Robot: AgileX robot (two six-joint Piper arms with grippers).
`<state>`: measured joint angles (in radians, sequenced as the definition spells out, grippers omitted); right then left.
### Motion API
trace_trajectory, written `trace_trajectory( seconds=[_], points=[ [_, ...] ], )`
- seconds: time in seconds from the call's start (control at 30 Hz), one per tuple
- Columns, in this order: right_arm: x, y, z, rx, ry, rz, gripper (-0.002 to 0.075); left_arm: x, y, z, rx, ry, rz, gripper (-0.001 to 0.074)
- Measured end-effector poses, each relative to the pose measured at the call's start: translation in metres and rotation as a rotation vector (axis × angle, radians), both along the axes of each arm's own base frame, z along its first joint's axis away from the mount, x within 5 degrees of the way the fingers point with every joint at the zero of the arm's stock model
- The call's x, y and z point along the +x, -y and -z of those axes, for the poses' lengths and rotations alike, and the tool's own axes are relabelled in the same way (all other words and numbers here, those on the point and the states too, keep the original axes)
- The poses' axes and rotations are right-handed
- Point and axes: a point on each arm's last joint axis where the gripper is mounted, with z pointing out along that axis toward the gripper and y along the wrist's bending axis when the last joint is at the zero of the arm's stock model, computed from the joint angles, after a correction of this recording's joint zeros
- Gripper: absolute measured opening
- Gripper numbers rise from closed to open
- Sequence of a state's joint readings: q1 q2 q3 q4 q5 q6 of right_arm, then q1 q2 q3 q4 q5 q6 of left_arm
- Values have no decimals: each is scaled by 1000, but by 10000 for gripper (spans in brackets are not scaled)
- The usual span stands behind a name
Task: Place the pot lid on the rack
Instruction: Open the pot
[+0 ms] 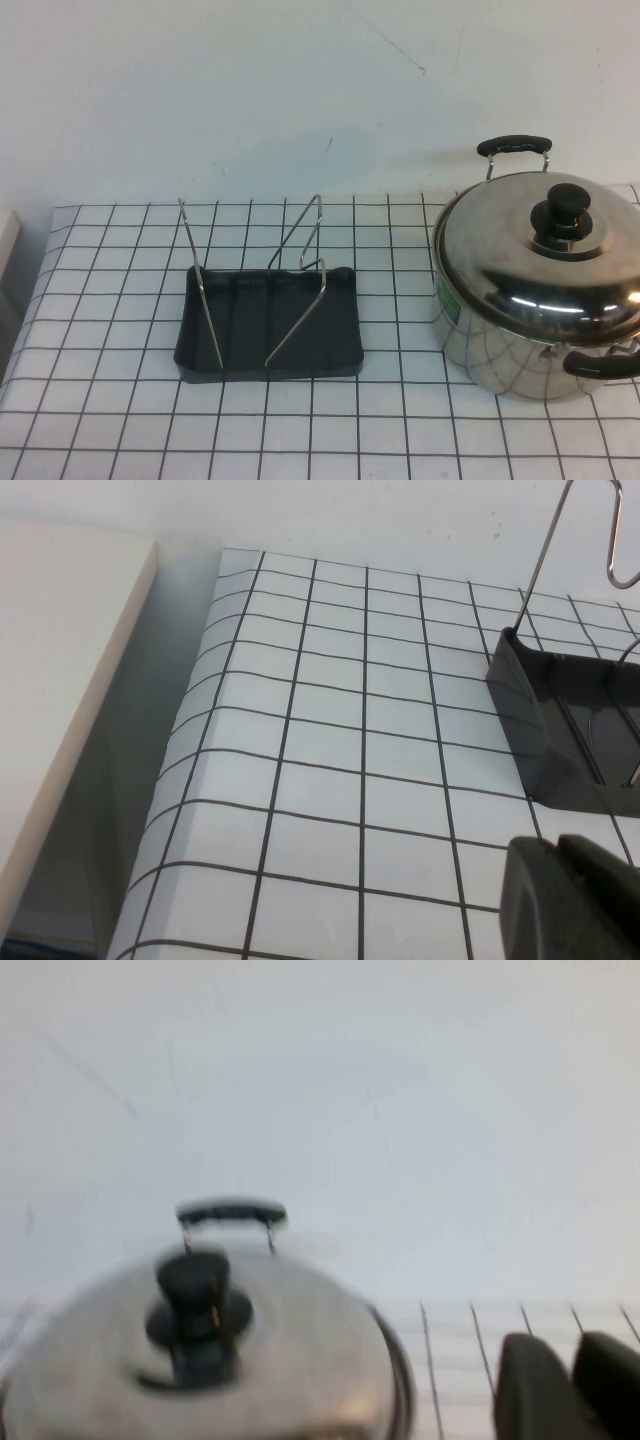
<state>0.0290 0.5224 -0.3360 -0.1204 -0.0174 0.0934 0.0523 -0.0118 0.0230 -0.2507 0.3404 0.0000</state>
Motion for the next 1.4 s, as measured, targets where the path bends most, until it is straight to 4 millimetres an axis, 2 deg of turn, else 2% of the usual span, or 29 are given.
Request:
trace_trajectory(
  seconds=[0.1, 0.2, 0.27, 0.37, 0.6, 0.8, 0.97, 1.4],
  points=[
    [18, -2, -3, 35, 68, -16, 189, 0, 0, 0, 0, 0, 0, -3],
    [37, -5, -1, 49, 109, -35, 381, 0, 0, 0, 0, 0, 0, -3],
    [50, -7, 2, 51, 135, -54, 477, 0, 0, 0, 0, 0, 0, -3],
    [71, -13, 12, 54, 143, -97, 552, 0, 0, 0, 0, 0, 0, -3],
    [120, -46, 46, 37, 85, -244, 582, 0, 0, 0, 0, 0, 0, -4],
    [151, -69, 66, 16, 24, -313, 584, 0, 0, 0, 0, 0, 0, -4],
    [163, -77, 68, 13, 28, -332, 584, 0, 0, 0, 0, 0, 0, -4],
    [185, -80, 80, 13, 2, -296, 584, 0, 0, 0, 0, 0, 0, -3]
  ],
)
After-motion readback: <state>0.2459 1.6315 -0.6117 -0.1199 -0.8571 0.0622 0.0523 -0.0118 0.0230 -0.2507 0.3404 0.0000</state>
